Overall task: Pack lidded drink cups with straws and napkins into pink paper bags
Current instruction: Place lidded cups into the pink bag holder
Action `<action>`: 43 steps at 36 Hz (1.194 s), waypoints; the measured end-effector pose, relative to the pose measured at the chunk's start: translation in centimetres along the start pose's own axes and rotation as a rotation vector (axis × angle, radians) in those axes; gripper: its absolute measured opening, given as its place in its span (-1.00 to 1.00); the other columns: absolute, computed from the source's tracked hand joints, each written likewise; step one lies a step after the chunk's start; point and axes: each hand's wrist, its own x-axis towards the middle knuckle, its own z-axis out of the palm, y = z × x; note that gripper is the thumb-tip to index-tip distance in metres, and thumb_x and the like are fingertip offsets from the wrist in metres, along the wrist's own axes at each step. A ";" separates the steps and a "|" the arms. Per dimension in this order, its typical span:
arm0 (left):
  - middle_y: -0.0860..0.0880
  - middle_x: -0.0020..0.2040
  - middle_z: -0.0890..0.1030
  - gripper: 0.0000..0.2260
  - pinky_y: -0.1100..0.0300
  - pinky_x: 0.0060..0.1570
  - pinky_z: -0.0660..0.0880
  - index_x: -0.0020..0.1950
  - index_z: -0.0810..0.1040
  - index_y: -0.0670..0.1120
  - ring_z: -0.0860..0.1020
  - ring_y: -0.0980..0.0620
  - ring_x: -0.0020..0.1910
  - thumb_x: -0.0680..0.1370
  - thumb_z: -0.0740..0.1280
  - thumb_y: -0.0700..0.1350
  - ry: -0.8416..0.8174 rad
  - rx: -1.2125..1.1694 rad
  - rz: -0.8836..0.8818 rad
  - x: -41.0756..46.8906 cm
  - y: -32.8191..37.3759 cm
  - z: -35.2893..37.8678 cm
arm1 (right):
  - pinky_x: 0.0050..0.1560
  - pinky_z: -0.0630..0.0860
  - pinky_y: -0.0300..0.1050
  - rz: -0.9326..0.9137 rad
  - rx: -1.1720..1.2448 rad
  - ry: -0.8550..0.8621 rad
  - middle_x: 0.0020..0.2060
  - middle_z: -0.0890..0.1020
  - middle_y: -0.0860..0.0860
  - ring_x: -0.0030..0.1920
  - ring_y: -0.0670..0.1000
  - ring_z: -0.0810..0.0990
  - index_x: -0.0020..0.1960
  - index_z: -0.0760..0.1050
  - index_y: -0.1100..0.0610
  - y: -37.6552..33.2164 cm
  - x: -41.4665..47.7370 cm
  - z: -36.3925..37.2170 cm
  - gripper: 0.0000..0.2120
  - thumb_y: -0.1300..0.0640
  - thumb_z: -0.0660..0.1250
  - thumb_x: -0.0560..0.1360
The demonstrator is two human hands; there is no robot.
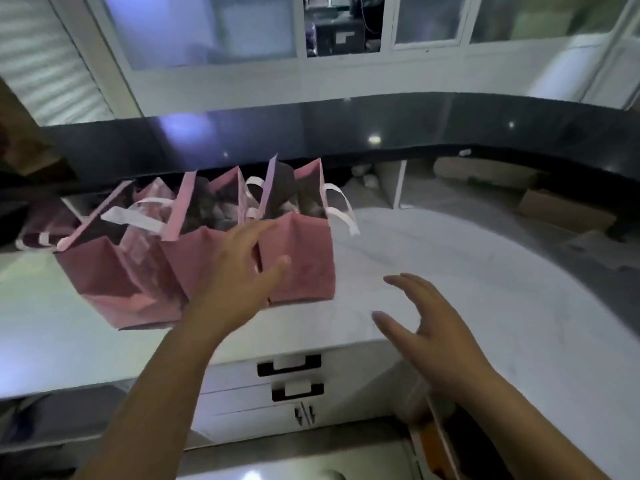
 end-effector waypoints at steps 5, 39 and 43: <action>0.03 0.38 0.40 -0.49 -0.08 0.25 0.47 0.43 0.41 0.08 0.47 -0.05 0.26 0.49 0.43 0.00 -0.058 0.213 0.083 11.0 -1.5 -1.1 | 0.19 0.48 -0.10 0.018 0.101 0.113 0.33 0.49 -0.13 0.21 -0.13 0.47 0.35 0.45 -0.06 -5.4 9.6 1.1 -0.58 -0.13 0.34 0.53; 0.11 0.08 0.69 -0.56 0.12 -0.07 0.65 0.16 0.60 0.16 0.68 0.11 -0.01 0.50 0.36 -0.36 -0.729 -0.606 0.268 -1.3 17.0 15.4 | -0.27 0.59 -0.26 0.547 0.404 1.206 -0.24 0.69 -0.14 -0.21 -0.10 0.66 -0.14 0.66 -0.01 8.1 -15.5 -6.4 -0.93 0.10 0.42 0.51; 0.32 -0.02 0.66 -0.56 0.26 -0.14 0.63 0.20 0.60 0.14 0.65 0.26 -0.03 0.52 0.36 -0.36 -0.956 -0.631 0.345 -10.1 23.2 20.6 | -0.27 0.58 -0.26 0.672 0.346 1.376 -0.29 0.69 -0.19 -0.24 -0.09 0.66 -0.16 0.65 -0.07 10.5 -27.2 -7.8 -0.89 0.11 0.43 0.50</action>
